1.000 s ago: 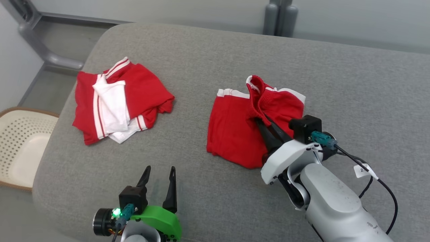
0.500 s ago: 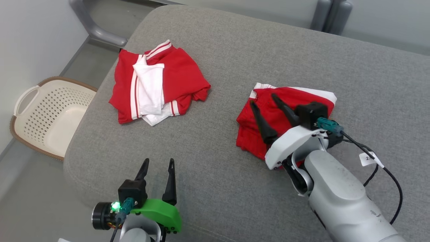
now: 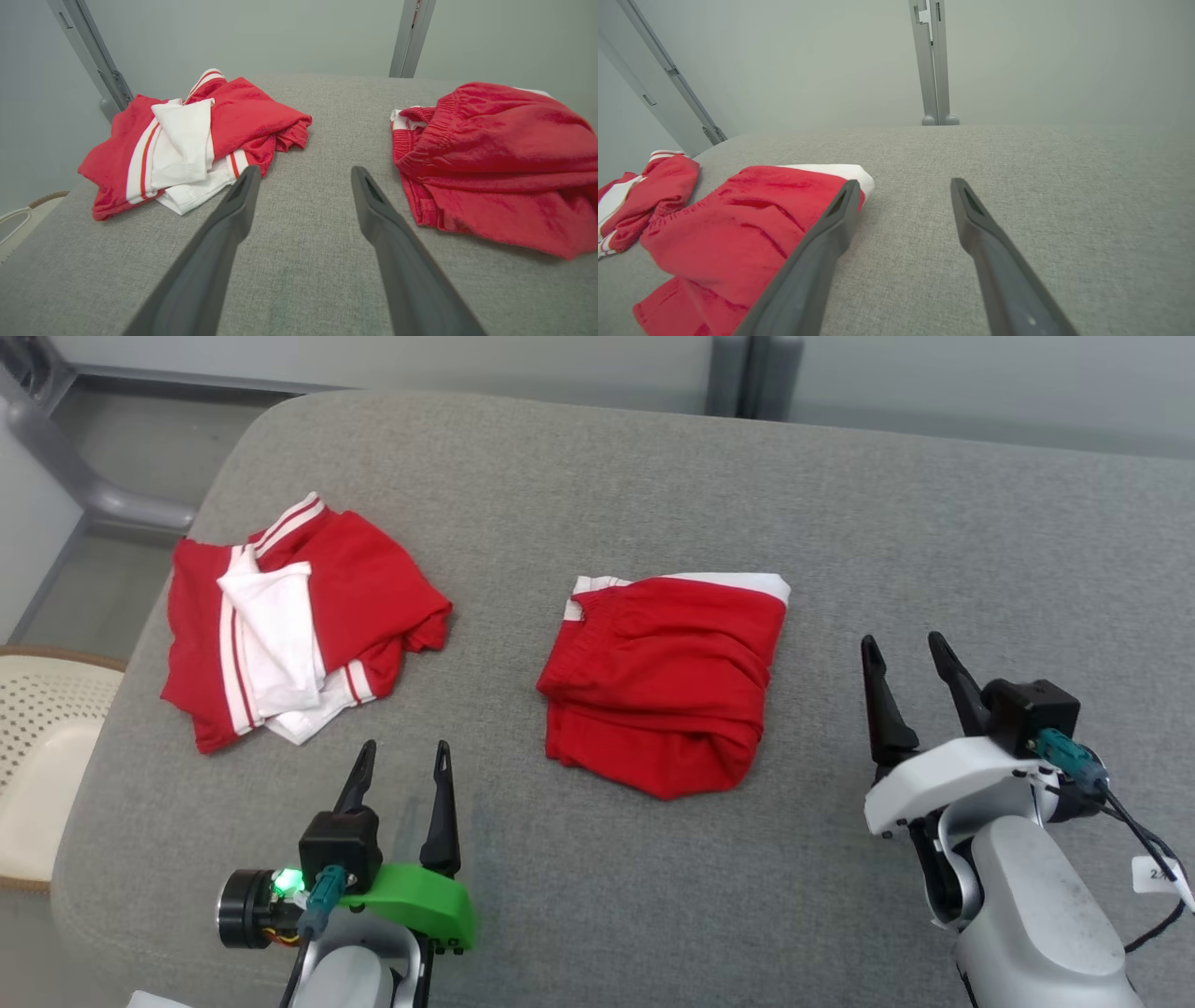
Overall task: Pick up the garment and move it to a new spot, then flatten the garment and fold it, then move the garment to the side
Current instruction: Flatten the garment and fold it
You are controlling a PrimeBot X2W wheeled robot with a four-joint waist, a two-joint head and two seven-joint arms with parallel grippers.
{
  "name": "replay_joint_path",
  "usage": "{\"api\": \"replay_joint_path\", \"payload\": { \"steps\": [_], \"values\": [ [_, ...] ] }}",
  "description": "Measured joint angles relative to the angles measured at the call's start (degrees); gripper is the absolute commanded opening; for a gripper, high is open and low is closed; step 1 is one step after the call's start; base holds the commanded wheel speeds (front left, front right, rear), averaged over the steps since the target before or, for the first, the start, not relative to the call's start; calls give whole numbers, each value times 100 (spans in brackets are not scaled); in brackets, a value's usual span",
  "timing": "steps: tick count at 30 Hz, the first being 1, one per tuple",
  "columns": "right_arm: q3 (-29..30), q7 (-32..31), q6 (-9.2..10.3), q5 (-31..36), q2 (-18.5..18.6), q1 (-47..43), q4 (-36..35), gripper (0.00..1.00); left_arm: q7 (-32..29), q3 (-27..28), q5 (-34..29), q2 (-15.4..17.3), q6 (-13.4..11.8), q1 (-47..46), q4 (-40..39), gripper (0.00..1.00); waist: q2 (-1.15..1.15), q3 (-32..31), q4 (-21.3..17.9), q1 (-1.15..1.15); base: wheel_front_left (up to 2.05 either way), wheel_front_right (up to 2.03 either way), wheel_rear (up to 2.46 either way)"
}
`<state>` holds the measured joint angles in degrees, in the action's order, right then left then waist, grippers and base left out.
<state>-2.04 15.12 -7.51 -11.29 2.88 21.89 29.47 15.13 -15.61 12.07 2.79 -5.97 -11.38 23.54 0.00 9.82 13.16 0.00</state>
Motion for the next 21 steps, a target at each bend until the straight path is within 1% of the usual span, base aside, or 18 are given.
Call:
{"api": "replay_joint_path", "payload": {
  "steps": [3, 8, 21],
  "values": [
    [177, 0, 0, 51, 0, -229, -137, 100, 0, 92, -132, 0, 42, 42, 15, 100, 0, -69, -232, 0, 0, 0, 0],
    [252, 0, 0, 63, -1, -586, -203, 100, 0, 258, -242, 0, 75, 203, 64, 100, 0, -235, -567, 0, 0, 0, 0],
    [5, 0, 0, -226, -4, -1244, -261, 100, 0, 560, -422, 1, 102, 812, 15, 100, 0, -807, -1090, 0, 0, 0, 0]
  ]
}}
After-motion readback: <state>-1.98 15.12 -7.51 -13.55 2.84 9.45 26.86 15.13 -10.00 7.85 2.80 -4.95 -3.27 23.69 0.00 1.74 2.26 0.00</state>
